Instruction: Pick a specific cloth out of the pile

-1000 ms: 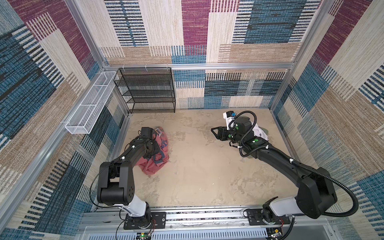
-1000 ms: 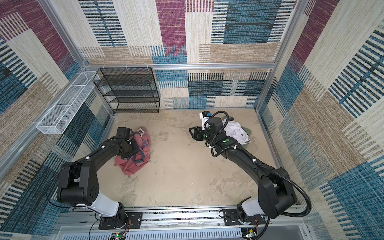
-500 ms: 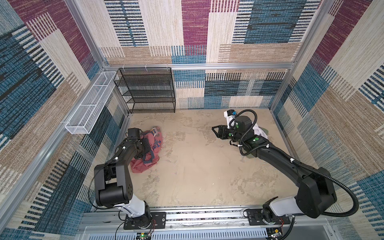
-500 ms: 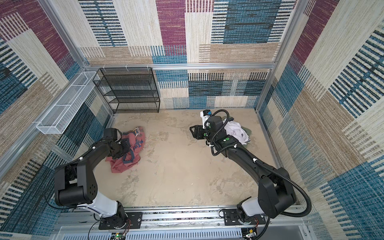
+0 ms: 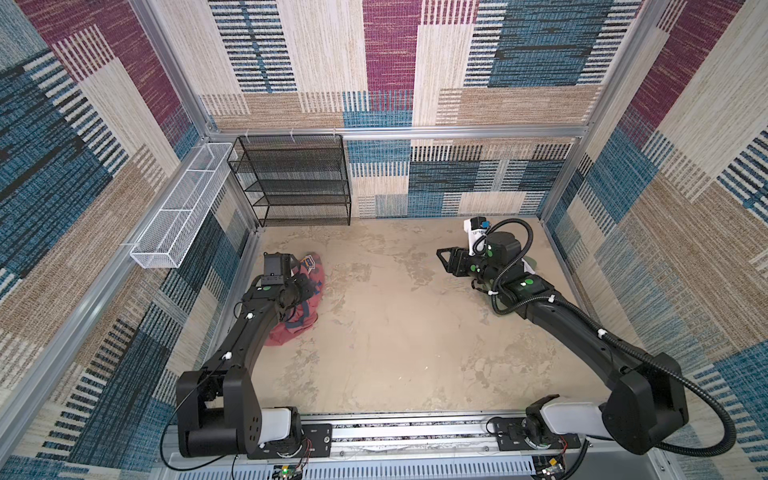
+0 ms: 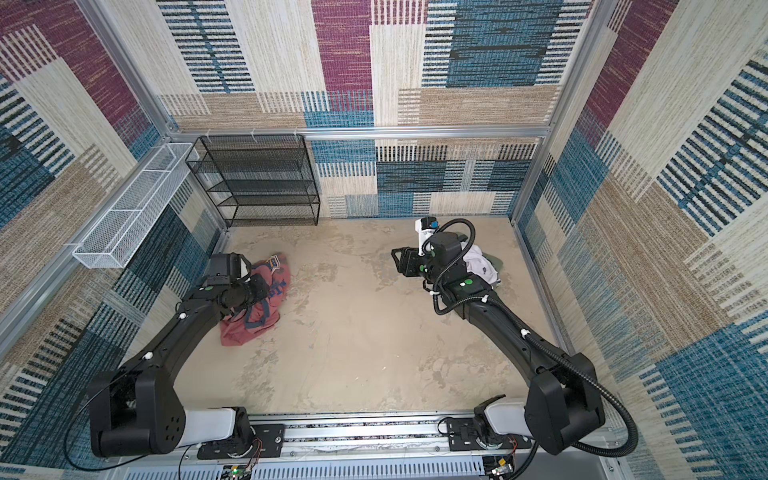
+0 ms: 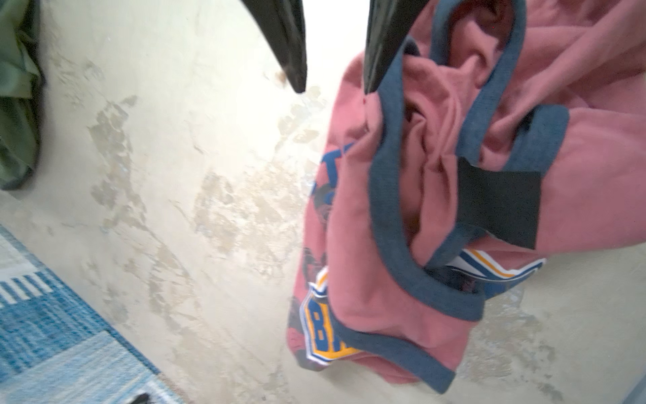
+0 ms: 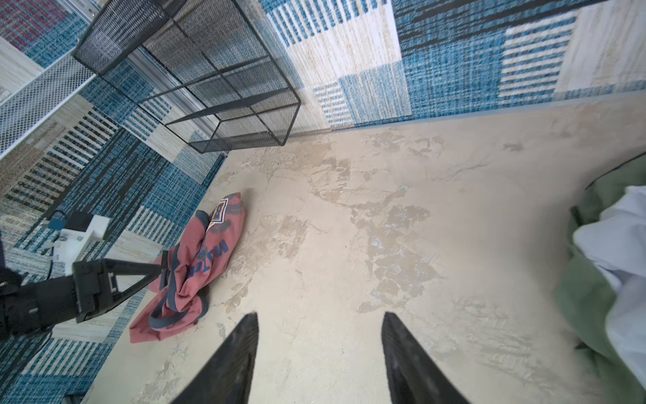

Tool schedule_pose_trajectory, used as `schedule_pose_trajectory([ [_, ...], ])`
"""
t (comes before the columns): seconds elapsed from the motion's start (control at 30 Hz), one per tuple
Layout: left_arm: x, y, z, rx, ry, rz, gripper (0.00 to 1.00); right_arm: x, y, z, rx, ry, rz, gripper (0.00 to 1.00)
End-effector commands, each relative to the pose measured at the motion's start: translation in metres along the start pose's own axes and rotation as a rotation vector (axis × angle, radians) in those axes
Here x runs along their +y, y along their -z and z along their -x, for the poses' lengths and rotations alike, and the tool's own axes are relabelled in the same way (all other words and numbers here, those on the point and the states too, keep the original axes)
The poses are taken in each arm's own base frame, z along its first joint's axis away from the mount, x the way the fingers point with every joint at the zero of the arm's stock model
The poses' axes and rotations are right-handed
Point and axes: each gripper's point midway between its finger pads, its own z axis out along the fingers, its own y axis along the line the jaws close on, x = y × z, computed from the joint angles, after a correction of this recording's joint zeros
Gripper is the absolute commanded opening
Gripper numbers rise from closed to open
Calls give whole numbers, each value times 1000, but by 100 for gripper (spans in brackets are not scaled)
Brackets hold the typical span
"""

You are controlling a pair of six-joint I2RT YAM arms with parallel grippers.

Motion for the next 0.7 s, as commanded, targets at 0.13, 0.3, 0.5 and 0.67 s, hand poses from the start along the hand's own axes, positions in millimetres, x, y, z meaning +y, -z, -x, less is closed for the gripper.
schedule_pose_trajectory([
  [0.13, -28, 44, 2, -114, -119, -71, 37, -28, 27, 26, -97, 48, -98, 70],
  [0.3, -40, 59, 11, -175, -174, -97, 74, -58, 46, 39, -148, 74, -180, 100],
  [0.5, -44, 54, 29, -231, -258, -48, 75, -110, 64, 40, -209, 79, -330, 100],
  [0.67, -32, 32, 37, -275, -321, 30, 76, -150, 86, 36, -331, 101, -492, 100],
])
